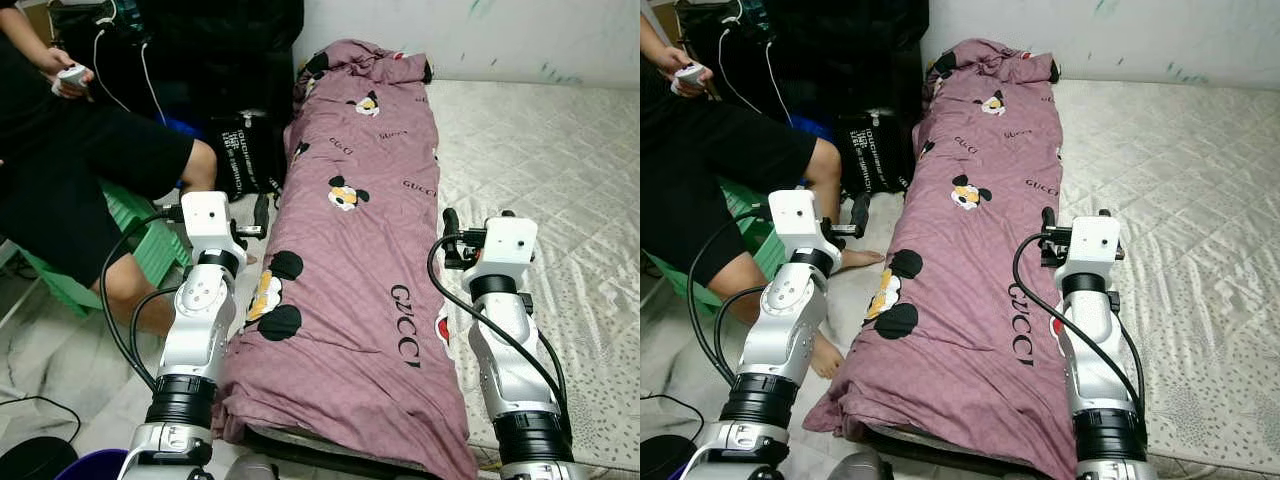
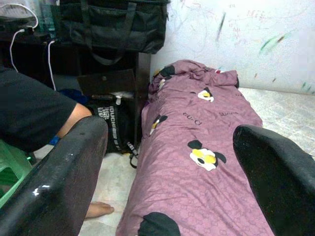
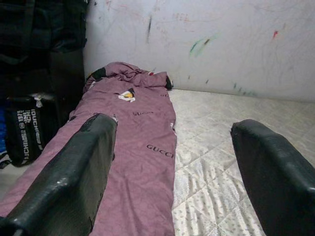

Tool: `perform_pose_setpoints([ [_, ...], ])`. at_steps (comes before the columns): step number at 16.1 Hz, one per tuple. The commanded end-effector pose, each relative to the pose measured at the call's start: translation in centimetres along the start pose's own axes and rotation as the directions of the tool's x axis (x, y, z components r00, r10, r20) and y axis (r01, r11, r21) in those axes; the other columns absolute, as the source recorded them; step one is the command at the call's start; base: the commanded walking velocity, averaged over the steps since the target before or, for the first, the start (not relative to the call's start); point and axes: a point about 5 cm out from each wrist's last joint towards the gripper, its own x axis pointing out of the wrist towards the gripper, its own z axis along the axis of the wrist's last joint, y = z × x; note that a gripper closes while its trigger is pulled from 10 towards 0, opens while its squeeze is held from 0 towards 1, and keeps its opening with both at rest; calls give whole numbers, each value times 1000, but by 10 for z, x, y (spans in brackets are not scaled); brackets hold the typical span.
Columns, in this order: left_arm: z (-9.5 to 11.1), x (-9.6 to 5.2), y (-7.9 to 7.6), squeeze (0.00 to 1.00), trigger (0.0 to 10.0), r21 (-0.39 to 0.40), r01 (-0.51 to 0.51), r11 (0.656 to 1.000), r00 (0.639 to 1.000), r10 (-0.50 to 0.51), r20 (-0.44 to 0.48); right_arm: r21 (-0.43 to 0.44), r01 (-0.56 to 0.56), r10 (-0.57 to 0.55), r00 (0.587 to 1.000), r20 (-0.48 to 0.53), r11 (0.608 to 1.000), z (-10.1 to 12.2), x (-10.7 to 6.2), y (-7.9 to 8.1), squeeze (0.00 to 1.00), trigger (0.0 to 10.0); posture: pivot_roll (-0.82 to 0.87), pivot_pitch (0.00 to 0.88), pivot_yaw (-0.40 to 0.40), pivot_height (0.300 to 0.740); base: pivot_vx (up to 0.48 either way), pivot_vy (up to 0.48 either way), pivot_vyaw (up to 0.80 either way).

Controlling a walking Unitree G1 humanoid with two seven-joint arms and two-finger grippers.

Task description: Clean up the room

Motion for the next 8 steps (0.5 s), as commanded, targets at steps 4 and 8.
perform_pose_setpoints([
  [4, -2, 0, 2, 0, 10000, -6, -10, 1000, 1000, 10, -18, 7, -6, 6, 1000, -18, 1000, -3, 1, 2, 0, 10000, -71, 0, 56, 740, -193, 0, 0],
  [8, -2, 0, 2, 0, 10000, -9, -11, 1000, 1000, 11, -20, 7, -9, 9, 1000, -20, 1000, -3, 1, 2, 0, 10000, -71, 0, 55, 740, -296, 0, 0],
])
